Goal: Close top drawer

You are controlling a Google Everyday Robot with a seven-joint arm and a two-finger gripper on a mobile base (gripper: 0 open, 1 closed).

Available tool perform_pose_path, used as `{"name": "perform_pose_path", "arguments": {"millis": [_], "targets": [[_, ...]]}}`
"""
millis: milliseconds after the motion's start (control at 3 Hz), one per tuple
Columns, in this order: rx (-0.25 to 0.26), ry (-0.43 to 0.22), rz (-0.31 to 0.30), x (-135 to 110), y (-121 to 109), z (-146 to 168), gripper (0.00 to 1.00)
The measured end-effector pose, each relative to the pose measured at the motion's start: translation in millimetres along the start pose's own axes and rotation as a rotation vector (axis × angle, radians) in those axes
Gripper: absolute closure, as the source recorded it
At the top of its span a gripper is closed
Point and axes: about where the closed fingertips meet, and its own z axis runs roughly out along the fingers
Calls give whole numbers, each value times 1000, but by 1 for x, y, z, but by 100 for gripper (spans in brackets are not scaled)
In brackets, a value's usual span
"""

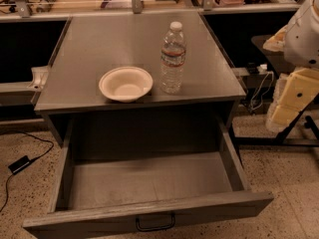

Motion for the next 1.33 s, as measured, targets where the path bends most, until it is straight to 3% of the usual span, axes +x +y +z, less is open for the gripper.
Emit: {"name": "perform_pose_path", "arguments": {"millis": [667,1000,1333], "targets": [[-3,-16,9,0,0,6,0],[-70,-72,-46,-11,14,56,0],[-212,-122,-103,-21,59,137,0]]}}
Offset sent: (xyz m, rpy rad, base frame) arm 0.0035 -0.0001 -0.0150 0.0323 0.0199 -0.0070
